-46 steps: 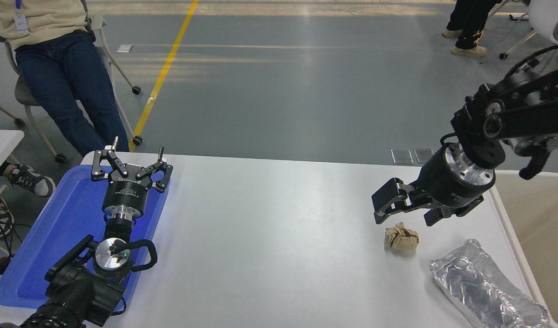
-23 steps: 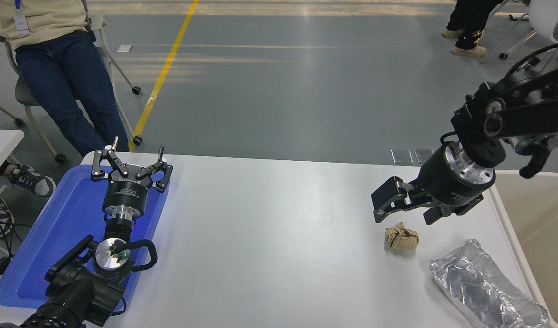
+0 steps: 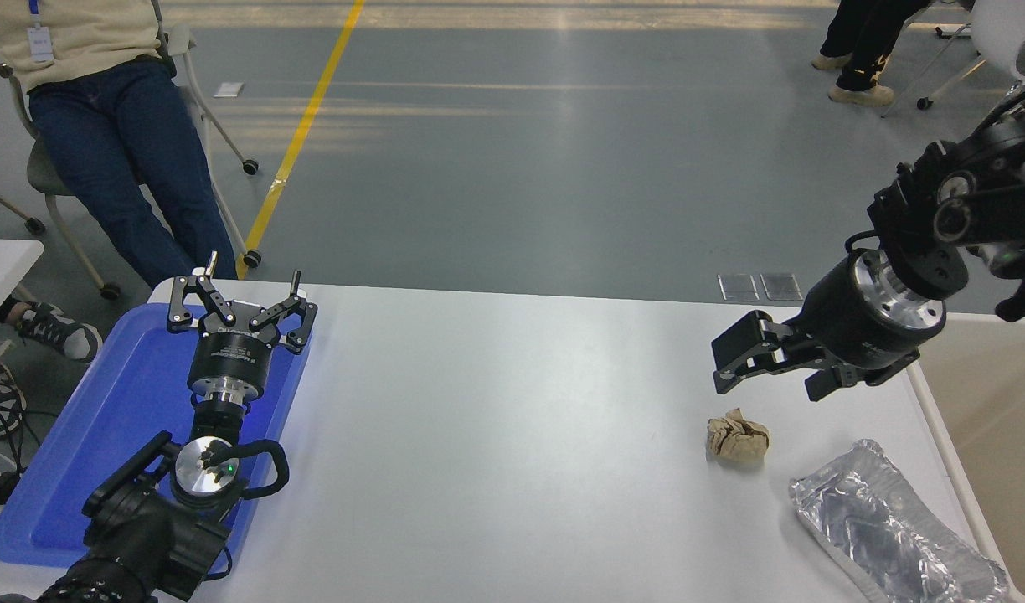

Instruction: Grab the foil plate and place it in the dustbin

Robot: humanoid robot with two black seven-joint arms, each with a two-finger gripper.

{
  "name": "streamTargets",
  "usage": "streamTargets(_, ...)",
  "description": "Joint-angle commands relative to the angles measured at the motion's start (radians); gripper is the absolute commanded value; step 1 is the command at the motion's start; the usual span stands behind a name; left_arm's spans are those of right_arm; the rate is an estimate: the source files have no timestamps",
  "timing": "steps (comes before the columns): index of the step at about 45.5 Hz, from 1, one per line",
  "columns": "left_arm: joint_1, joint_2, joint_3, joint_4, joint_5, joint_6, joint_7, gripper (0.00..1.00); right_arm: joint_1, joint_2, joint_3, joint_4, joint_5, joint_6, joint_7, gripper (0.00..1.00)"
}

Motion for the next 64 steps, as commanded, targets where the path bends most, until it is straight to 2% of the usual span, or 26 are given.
streamTargets(1, 0.000, -0.001, 0.000, 0.000, 0.000, 0.000, 0.000, 1.00, -0.040, -0.091, -0.017, -0.011, -0.129, -0.013, 0.001, 1.00)
streamTargets(12, 0.000, 0.001, 0.000, 0.000, 0.000, -0.003, 0.000, 1.00, -0.135, -0.222, -0.039, -0.054, -0.367, -0.072, 0.003, 1.00)
streamTargets(22, 0.000, -0.001, 0.000, 0.000, 0.000, -0.005, 0.000, 1.00, -0.283, -0.298, -0.004, -0.134, -0.457, -0.099, 0.006, 1.00)
streamTargets(33, 0.000, 0.001, 0.000, 0.000, 0.000, -0.005, 0.000, 1.00, -0.539, -0.374, 0.180, -0.238, -0.610, -0.134, 0.009, 1.00)
streamTargets(45, 0.000, 0.001, 0.000, 0.000, -0.001, -0.003, 0.000, 1.00, -0.744, -0.375, 0.325, -0.335, -0.690, -0.168, 0.037, 1.00)
streamTargets(58, 0.000, -0.001, 0.000, 0.000, 0.000, -0.002, 0.000, 1.00, -0.952, -0.326, 0.437, -0.527, -0.732, -0.169, 0.130, 1.00)
streamTargets(64, 0.000, -0.001, 0.000, 0.000, -0.001, -0.002, 0.000, 1.00, -1.014, -0.315, 0.484, -0.570, -0.755, -0.186, 0.135, 1.00)
